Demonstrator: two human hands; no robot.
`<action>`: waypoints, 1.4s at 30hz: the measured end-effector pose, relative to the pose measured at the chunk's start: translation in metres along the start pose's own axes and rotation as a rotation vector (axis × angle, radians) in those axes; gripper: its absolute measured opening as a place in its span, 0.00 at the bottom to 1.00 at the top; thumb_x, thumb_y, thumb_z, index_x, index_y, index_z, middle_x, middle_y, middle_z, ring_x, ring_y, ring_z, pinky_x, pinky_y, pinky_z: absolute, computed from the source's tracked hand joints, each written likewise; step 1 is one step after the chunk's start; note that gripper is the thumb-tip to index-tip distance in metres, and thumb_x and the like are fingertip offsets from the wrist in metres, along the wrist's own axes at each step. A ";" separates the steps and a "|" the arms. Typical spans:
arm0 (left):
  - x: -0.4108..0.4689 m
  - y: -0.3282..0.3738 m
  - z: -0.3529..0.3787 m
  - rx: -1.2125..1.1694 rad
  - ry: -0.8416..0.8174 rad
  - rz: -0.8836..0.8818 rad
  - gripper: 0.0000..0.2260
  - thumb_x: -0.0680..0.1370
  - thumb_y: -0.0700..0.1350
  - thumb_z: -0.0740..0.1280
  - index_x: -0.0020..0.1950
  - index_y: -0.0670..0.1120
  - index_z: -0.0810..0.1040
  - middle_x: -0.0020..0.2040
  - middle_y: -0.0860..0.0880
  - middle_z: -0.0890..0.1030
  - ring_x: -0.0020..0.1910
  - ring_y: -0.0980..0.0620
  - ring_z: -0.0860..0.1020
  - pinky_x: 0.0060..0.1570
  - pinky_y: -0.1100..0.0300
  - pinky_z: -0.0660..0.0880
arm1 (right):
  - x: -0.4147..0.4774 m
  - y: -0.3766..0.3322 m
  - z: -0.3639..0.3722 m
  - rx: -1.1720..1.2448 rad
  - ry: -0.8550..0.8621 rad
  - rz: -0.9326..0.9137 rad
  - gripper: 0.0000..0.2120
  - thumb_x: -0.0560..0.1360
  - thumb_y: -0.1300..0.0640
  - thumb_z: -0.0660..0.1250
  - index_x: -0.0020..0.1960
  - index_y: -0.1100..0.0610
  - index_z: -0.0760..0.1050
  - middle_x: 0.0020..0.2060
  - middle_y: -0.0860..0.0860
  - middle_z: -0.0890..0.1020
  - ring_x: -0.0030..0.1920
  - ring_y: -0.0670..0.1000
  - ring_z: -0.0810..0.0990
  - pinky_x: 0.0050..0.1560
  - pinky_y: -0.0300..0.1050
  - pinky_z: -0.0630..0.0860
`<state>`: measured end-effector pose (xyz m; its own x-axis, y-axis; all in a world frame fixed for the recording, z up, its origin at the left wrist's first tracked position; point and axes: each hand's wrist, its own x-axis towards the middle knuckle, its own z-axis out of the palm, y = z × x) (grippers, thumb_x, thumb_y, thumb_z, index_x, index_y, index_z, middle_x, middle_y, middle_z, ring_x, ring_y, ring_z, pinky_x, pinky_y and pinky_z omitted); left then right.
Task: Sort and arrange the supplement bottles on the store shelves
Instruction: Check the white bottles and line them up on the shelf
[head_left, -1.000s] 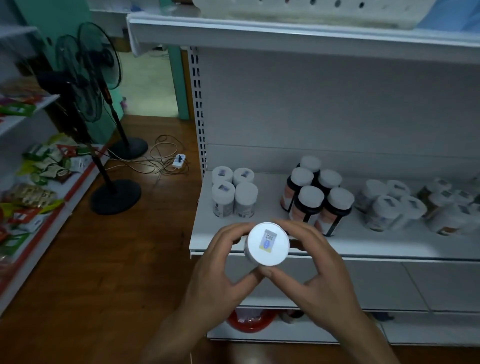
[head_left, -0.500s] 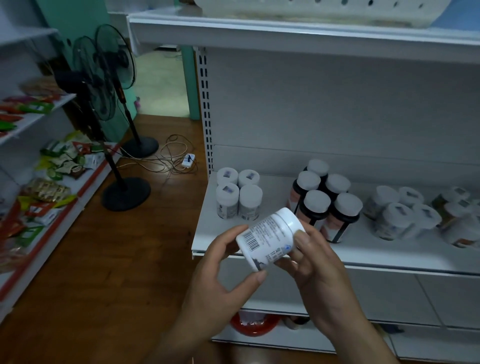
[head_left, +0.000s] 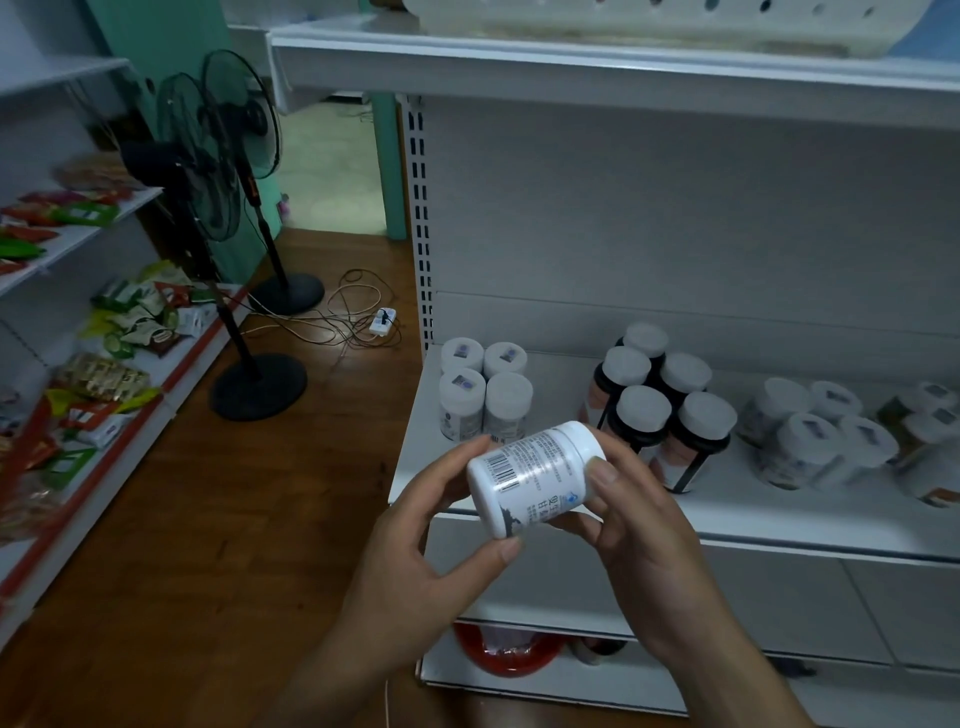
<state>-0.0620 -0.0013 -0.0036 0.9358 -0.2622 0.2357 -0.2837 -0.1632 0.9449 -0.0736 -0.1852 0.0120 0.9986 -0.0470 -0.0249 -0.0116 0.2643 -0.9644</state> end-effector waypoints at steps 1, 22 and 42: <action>0.001 0.001 -0.001 -0.015 -0.002 -0.004 0.29 0.68 0.54 0.72 0.69 0.58 0.70 0.65 0.64 0.76 0.65 0.61 0.75 0.59 0.66 0.74 | 0.000 0.000 0.000 -0.003 -0.002 -0.002 0.31 0.61 0.33 0.75 0.60 0.46 0.79 0.57 0.52 0.82 0.57 0.52 0.81 0.49 0.45 0.78; 0.017 0.007 0.003 -0.191 -0.067 0.090 0.31 0.70 0.45 0.74 0.72 0.50 0.69 0.69 0.53 0.75 0.69 0.48 0.73 0.65 0.50 0.73 | -0.002 0.004 0.016 0.413 0.028 0.325 0.18 0.76 0.49 0.63 0.58 0.60 0.80 0.47 0.59 0.81 0.41 0.52 0.80 0.38 0.42 0.81; 0.020 0.004 0.005 -0.367 0.009 0.053 0.30 0.70 0.44 0.73 0.69 0.62 0.70 0.67 0.53 0.76 0.67 0.49 0.74 0.60 0.56 0.76 | -0.003 0.010 0.011 0.137 -0.006 0.147 0.17 0.73 0.46 0.65 0.61 0.45 0.79 0.57 0.50 0.83 0.54 0.52 0.82 0.43 0.45 0.79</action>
<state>-0.0455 -0.0115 0.0034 0.9243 -0.2521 0.2867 -0.2394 0.2023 0.9496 -0.0758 -0.1714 0.0054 0.9870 0.0073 -0.1604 -0.1502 0.3961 -0.9058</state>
